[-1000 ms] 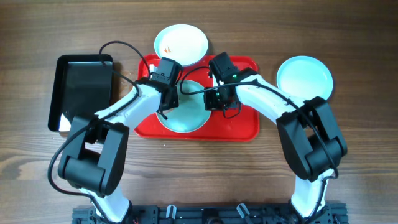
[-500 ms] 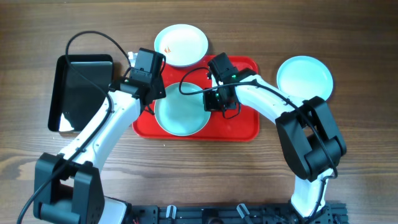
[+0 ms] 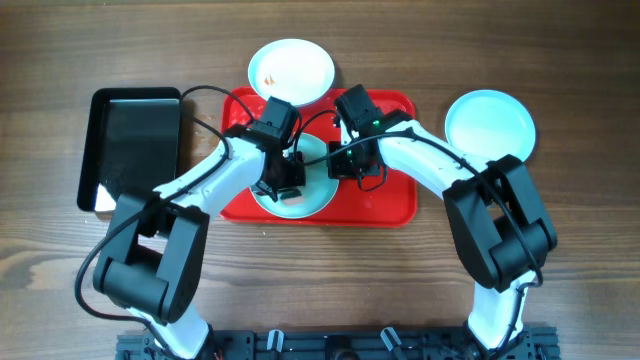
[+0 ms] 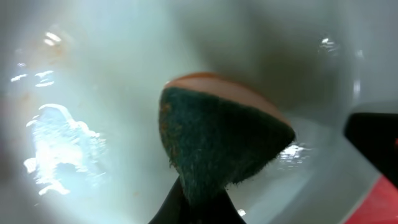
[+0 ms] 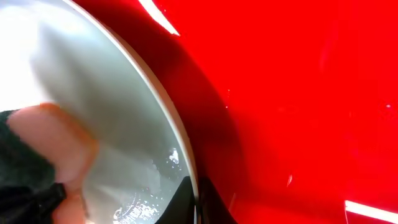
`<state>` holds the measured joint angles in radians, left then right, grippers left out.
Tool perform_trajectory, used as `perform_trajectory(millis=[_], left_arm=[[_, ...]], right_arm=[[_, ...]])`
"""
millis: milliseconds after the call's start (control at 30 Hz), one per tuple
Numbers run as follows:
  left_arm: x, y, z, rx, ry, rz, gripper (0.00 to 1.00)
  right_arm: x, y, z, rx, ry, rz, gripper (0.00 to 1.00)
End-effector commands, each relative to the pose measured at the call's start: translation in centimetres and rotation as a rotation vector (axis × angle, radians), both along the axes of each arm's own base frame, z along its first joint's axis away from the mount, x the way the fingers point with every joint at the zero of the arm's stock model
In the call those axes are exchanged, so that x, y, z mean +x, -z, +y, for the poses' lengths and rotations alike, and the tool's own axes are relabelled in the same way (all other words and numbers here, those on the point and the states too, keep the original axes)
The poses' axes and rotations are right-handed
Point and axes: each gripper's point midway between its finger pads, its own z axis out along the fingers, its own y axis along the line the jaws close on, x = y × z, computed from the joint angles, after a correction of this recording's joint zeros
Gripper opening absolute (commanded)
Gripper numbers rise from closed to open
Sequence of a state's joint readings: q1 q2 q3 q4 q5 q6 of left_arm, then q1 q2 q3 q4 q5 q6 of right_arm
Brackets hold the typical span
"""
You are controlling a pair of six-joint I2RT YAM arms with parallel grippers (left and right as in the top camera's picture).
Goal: Clean dirty plates on tray and stack at the side
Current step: 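Scrub the front-right plate with the sponge in the left gripper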
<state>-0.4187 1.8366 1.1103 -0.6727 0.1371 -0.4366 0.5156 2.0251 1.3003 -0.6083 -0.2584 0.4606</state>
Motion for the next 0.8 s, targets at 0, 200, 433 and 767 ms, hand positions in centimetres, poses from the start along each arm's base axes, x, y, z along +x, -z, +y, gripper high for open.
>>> perform_trajectory(millis=[0,200,433,767], left_arm=[[0.5,0.8,2.2,0.133,-0.033,-0.026,0.04],[0.2,3.3,4.0,0.227,-0.040,-0.018,0.04],[1.8,2.7,11.9,0.565,-0.140,-0.121,0.04],[5.5,-2.7,14.7,0.660,-0.254,-0.298,0.04]], right_arm=[[-1.4,3.7,-3.3,-0.154,0.038,0.056,0.04],[-1.4,3.7,-3.4,-0.155,0.039,0.058,0.04],[-1.4,3.7,-3.4,-0.155,0.039,0.059,0.04],[-1.4,3.8,-3.4,-0.158,0.040,0.057,0.04]])
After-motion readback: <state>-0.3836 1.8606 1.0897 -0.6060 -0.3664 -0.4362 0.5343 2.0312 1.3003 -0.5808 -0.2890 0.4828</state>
